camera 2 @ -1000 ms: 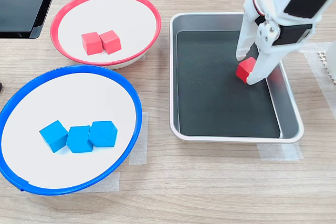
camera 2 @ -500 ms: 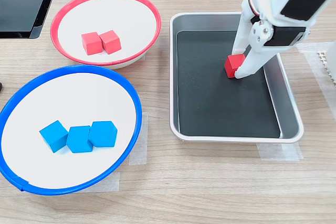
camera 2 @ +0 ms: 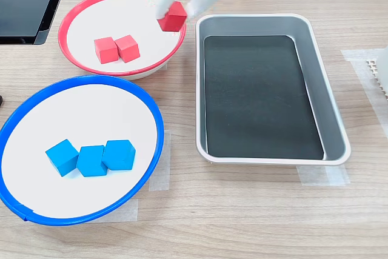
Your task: Resolve any anomalies and move all blocks to matching dishes
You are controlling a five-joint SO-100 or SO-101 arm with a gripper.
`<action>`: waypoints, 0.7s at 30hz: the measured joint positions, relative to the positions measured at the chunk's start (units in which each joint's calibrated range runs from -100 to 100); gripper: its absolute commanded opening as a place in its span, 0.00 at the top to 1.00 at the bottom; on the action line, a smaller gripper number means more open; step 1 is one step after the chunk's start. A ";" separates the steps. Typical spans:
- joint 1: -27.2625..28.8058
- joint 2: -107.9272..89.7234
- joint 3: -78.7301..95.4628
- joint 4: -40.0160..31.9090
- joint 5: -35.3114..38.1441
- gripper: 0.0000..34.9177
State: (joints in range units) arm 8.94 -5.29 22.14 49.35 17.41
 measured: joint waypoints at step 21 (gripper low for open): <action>-2.65 14.75 -10.71 -10.44 1.07 0.62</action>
State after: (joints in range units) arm 6.28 9.46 11.43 38.91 18.49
